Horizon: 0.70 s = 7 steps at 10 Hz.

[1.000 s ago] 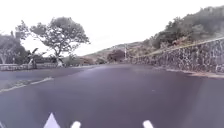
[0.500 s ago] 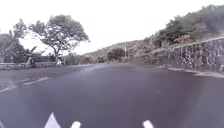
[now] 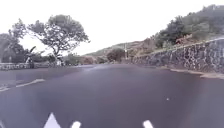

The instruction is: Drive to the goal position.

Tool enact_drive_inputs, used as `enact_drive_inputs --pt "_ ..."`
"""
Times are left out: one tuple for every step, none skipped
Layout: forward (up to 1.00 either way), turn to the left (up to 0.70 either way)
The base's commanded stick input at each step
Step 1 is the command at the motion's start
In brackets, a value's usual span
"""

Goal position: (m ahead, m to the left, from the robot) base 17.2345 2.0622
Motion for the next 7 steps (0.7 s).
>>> enact_drive_inputs --pt "0.7 0.0" --pt "0.7 0.0" --pt "0.7 0.0" --pt "0.7 0.0" --pt "0.7 0.0" --pt "0.7 0.0" --pt "0.7 0.0"
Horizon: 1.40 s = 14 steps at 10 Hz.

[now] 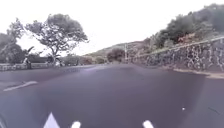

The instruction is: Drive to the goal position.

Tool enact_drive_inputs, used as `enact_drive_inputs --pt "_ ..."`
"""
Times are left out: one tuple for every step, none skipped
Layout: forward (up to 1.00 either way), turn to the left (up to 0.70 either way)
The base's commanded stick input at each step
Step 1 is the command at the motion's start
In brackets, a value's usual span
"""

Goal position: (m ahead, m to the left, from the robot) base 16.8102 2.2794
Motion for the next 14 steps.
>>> enact_drive_inputs --pt "0.7 0.0" --pt "0.7 0.0" --pt "0.7 0.0" --pt "0.7 0.0" --pt "0.7 0.0" --pt "0.7 0.0" --pt "0.7 0.0" --pt "0.7 0.0" --pt "0.7 0.0" --pt "0.7 0.0" --pt "0.7 0.0" --pt "0.7 0.0" --pt "0.7 0.0" --pt "0.7 0.0"
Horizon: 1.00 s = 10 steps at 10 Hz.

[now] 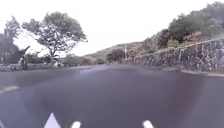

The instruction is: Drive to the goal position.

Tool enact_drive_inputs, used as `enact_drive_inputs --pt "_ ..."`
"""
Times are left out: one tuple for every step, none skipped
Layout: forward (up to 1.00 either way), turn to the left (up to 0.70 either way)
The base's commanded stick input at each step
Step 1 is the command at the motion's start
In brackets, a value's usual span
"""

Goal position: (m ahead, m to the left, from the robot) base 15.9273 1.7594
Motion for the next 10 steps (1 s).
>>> enact_drive_inputs --pt "0.7 0.0" --pt "0.7 0.0" --pt "0.7 0.0" --pt "0.7 0.0" --pt "0.7 0.0" --pt "0.7 0.0" --pt "0.7 0.0" --pt "0.7 0.0" --pt "0.7 0.0" --pt "0.7 0.0"
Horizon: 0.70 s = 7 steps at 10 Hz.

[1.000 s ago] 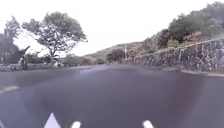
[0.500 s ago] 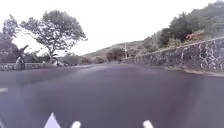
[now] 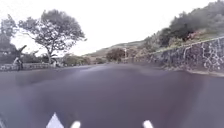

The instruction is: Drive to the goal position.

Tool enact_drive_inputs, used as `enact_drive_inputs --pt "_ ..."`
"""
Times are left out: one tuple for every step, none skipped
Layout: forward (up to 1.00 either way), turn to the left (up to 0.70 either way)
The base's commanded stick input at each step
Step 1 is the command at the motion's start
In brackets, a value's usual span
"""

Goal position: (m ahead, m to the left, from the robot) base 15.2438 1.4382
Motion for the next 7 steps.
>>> enact_drive_inputs --pt "0.7 0.0" --pt "0.7 0.0" --pt "0.7 0.0" --pt "0.7 0.0" --pt "0.7 0.0" --pt "0.7 0.0" --pt "0.7 0.0"
